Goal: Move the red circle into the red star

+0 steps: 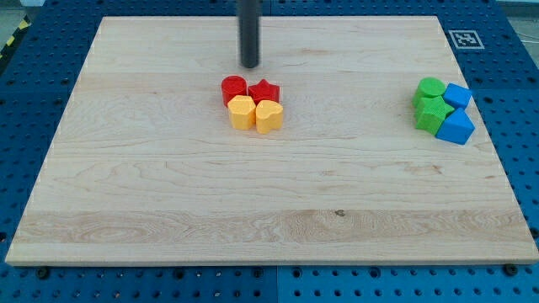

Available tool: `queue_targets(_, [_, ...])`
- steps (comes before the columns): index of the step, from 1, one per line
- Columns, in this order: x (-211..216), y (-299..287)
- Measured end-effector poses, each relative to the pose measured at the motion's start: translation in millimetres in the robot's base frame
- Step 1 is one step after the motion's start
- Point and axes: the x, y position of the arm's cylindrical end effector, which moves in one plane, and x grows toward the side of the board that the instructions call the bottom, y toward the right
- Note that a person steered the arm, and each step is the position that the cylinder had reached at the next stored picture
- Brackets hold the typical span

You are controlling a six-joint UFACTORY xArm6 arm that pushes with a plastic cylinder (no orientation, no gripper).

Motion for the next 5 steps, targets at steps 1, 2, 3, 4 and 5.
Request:
queue_targets(1, [36.0, -37.7])
queue_targets(2, [64.4, -33.6])
queue_targets(3, [75.4, -7.0])
queue_targets(4, [76.3, 21.7])
queue_targets(5, [76.3, 25.2])
